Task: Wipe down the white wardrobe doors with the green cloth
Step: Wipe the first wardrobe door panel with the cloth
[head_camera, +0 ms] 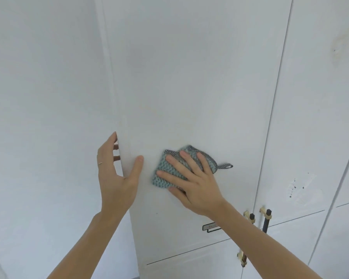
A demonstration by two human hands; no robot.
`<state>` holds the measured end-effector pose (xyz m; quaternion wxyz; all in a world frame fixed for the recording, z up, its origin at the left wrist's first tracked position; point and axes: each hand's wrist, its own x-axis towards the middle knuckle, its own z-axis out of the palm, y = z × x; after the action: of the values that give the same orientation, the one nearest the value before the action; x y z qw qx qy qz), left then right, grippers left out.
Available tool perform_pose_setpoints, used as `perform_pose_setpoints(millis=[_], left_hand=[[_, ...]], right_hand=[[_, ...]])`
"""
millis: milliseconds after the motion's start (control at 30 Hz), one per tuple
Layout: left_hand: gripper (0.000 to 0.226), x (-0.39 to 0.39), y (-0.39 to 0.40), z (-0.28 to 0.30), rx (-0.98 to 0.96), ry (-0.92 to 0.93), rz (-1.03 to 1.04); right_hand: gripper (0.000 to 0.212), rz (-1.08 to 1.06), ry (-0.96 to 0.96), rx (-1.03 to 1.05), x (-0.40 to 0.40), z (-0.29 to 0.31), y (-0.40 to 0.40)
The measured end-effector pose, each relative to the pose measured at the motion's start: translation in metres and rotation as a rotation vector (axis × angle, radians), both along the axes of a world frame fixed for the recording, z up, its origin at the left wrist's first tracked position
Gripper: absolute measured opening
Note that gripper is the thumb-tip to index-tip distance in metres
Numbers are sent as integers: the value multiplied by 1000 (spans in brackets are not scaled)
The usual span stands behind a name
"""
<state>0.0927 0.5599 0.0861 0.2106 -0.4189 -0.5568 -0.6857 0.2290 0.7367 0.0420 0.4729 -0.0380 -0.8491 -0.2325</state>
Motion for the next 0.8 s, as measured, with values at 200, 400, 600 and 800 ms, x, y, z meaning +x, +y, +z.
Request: perform_pose_setpoints(millis=[200,400,600,800], left_hand=[[85,-6,11,78,14,129,87],[86,-13,18,156,49,214,161],[83,-15,23,216,68,272,217],[85,-14,25,253,78,294,272]], right_hand=[[49,-55,154,-22,0,140,12],[53,-98,287,-110,6,283,35],[56,-90,400,-300,20,409,51],[56,-100,427,-349,38,475,68]])
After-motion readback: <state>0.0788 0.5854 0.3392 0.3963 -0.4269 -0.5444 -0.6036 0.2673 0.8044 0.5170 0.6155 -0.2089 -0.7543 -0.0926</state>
